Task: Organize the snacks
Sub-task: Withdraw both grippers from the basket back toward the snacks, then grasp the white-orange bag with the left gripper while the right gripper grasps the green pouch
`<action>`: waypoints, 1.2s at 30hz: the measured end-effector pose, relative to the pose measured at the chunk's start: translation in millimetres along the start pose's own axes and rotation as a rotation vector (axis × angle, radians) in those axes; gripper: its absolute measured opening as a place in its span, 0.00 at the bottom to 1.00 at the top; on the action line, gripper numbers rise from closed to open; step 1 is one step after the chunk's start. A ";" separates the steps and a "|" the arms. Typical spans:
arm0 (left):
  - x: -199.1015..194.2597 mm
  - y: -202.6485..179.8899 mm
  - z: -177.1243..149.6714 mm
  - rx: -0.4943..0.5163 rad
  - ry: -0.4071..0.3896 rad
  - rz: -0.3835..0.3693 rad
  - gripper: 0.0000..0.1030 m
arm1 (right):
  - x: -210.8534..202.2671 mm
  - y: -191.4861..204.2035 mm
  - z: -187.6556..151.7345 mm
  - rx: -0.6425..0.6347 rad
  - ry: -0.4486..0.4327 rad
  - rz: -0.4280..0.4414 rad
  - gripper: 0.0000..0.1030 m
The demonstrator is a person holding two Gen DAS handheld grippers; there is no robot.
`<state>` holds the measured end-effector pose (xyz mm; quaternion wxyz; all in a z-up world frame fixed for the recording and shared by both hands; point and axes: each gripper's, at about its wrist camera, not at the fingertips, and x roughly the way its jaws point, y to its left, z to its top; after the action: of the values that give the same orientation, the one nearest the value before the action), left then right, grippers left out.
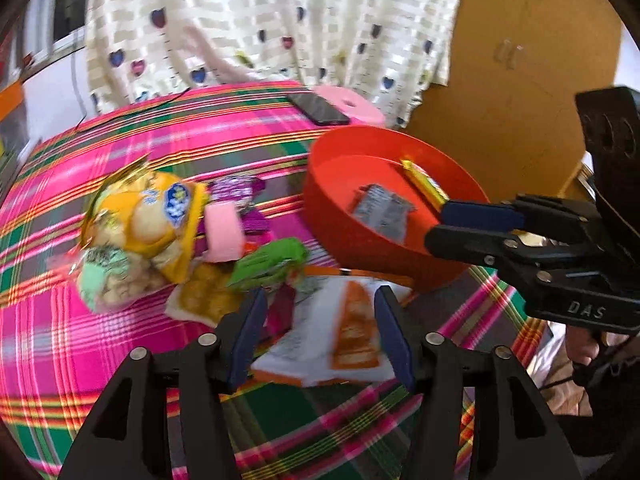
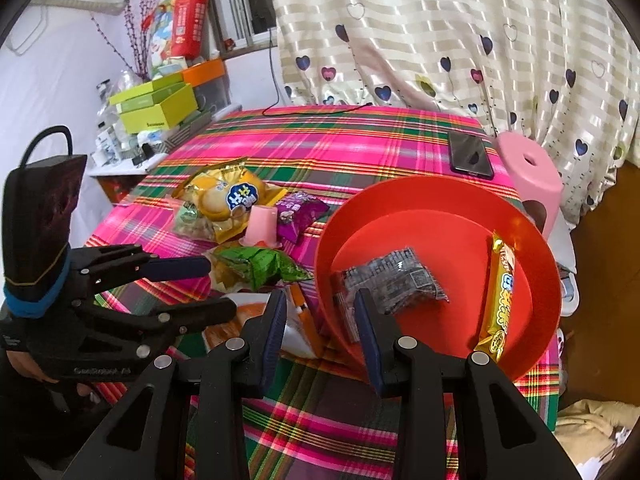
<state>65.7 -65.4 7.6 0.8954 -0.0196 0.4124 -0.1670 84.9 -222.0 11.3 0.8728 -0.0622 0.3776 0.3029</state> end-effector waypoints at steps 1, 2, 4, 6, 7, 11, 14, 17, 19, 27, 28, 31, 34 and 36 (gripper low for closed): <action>1.8 -2.0 0.0 0.013 0.009 -0.007 0.57 | -0.6 -0.5 -0.4 0.002 -0.001 -0.001 0.32; 4.6 -4.1 0.4 0.023 0.018 -0.014 0.57 | -1.2 -1.6 -0.5 0.005 -0.002 -0.003 0.32; 15.0 -8.6 -0.1 0.046 0.054 -0.017 0.58 | -2.5 -3.9 -1.3 0.013 -0.005 -0.006 0.32; 23.6 -11.1 -2.1 0.053 0.080 -0.007 0.58 | -3.5 -5.3 -2.5 0.019 -0.006 -0.009 0.32; 27.6 -11.2 -3.2 0.054 0.092 0.001 0.58 | -3.7 -6.1 -3.0 0.021 -0.006 -0.010 0.32; 37.6 -7.2 -6.9 0.041 0.122 0.006 0.58 | -4.8 -7.8 -4.2 0.024 -0.005 -0.010 0.32; 41.5 -4.5 -9.7 0.025 0.130 -0.004 0.58 | -5.4 -10.0 -5.4 0.028 -0.005 -0.010 0.32; 38.0 -4.9 -11.6 0.022 0.113 -0.004 0.52 | -5.7 -10.7 -5.5 0.029 -0.005 -0.010 0.32; 34.2 -7.2 -13.1 0.031 0.101 0.005 0.50 | -5.7 -10.2 -5.3 0.028 -0.005 -0.010 0.32; 9.1 -2.3 -23.9 0.003 0.053 0.011 0.46 | -6.4 -11.5 -6.1 0.029 -0.007 -0.010 0.32; 5.5 0.2 -24.5 -0.002 0.046 0.012 0.46 | -6.5 -11.4 -6.2 0.029 -0.007 -0.010 0.32; -7.8 6.3 -29.4 -0.023 0.024 0.018 0.46 | -7.1 -10.1 -5.1 0.027 -0.007 -0.007 0.32; -18.2 13.3 -32.9 -0.046 0.009 0.029 0.46 | -6.2 -5.5 -2.2 0.018 -0.005 -0.002 0.32; -23.6 18.6 -34.1 -0.062 -0.001 0.040 0.46 | -4.4 -0.9 -0.6 0.007 -0.002 0.003 0.32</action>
<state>31.3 -36.9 -0.8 0.8976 -0.0389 0.4173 -0.1364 82.7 -225.0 13.9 0.8729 -0.0582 0.3779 0.3032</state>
